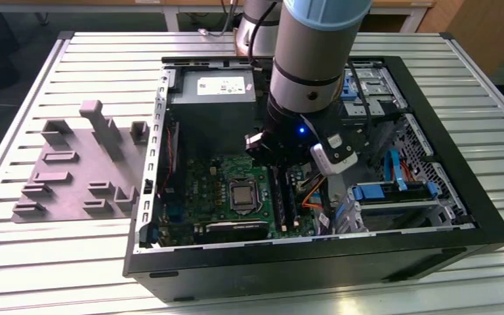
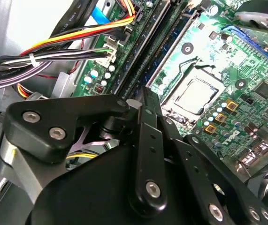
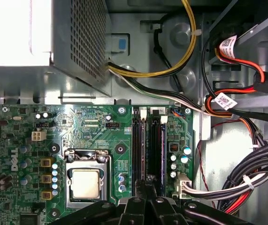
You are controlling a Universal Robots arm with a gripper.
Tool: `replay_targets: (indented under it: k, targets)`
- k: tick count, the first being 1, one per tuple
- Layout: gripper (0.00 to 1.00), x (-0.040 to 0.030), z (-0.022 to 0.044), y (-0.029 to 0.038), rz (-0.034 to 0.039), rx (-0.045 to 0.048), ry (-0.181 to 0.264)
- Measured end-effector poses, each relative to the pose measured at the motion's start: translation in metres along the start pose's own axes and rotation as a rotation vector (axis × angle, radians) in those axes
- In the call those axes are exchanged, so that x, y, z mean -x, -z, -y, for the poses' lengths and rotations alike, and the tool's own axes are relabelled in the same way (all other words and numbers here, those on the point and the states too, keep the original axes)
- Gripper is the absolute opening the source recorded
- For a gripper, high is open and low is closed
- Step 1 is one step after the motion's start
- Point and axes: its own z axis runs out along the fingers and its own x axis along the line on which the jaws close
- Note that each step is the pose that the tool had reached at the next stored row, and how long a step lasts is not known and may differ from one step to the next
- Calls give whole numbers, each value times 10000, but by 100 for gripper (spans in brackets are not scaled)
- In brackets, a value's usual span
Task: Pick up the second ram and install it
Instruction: 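Press down the second ram until it locks into place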
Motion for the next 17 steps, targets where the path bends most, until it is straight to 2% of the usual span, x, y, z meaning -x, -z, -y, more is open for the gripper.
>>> replay_targets:
  k: [4,17]
  targets:
    - [11,1,0,-16,0,2,0]
    - [11,4,1,-198,-4,9,0]
